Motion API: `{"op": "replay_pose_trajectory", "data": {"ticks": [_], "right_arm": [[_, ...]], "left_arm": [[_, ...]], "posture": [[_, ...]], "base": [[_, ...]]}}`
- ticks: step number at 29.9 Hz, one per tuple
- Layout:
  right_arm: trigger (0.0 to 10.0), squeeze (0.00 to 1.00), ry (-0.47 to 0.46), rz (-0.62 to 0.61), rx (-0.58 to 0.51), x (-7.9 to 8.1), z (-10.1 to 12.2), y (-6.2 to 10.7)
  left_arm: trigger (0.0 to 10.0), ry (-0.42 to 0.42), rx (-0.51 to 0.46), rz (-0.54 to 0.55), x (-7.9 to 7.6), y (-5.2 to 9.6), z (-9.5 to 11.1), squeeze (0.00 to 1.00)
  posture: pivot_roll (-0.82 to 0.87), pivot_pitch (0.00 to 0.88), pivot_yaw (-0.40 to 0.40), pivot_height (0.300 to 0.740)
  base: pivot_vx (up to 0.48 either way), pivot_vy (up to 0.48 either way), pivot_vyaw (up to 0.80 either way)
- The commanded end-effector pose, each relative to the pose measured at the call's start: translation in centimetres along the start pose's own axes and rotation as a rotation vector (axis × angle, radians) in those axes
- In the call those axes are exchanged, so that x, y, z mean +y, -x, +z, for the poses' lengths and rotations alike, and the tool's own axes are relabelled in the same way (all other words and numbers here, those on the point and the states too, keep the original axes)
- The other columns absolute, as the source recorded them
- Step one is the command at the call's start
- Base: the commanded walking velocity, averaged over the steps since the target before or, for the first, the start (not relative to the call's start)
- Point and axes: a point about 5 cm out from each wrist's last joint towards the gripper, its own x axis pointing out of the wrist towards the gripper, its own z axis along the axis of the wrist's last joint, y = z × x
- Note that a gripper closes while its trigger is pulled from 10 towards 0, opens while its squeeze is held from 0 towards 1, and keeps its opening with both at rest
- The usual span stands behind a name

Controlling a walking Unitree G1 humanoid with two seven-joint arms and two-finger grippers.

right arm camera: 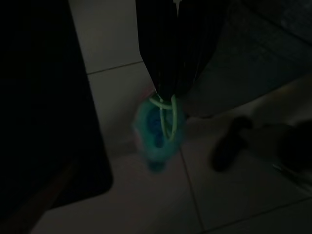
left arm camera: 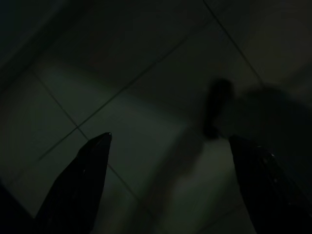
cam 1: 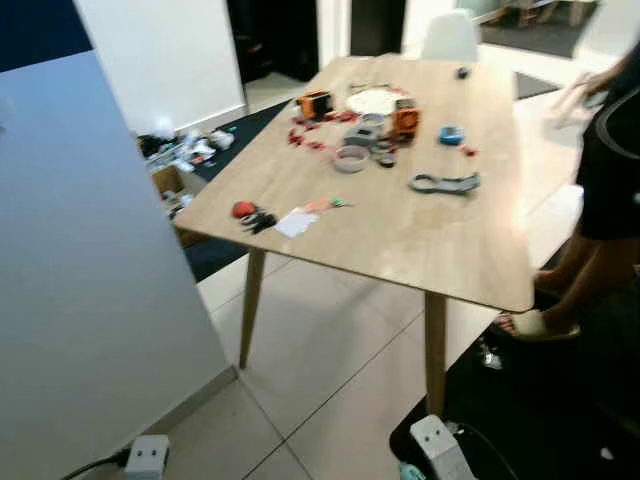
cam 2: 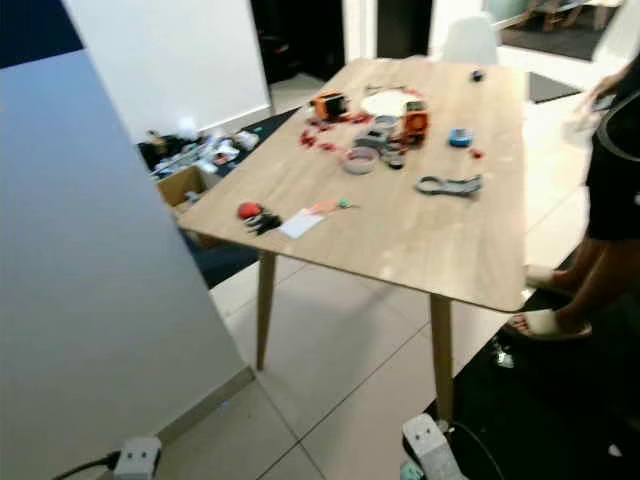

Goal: Hang keys on a hook

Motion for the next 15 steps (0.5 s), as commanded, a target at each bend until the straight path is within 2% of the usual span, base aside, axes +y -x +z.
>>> {"op": "replay_pose_trajectory", "data": {"ticks": [1,15], "right_arm": [[10.0,0.0,-0.017,0.001,0.01,0.47,-0.07,-0.13],[10.0,0.0,-0.039,0.002,0.032,0.99,-0.63,-0.17]], "left_arm": [[10.0,-0.055,0.027,-0.006,-0.39,-0.11,-0.16,0.0],[10.0,-0.203,0.082,-0.005,-0.9,-0.24,-0.58,0.0]], "posture": [[-0.04,0.021,0.049,0.74],[-0.04,0.019,0.066,0.74]], "base": [[0.0,0.0,0.7],[0.0,0.0,0.7]]}}
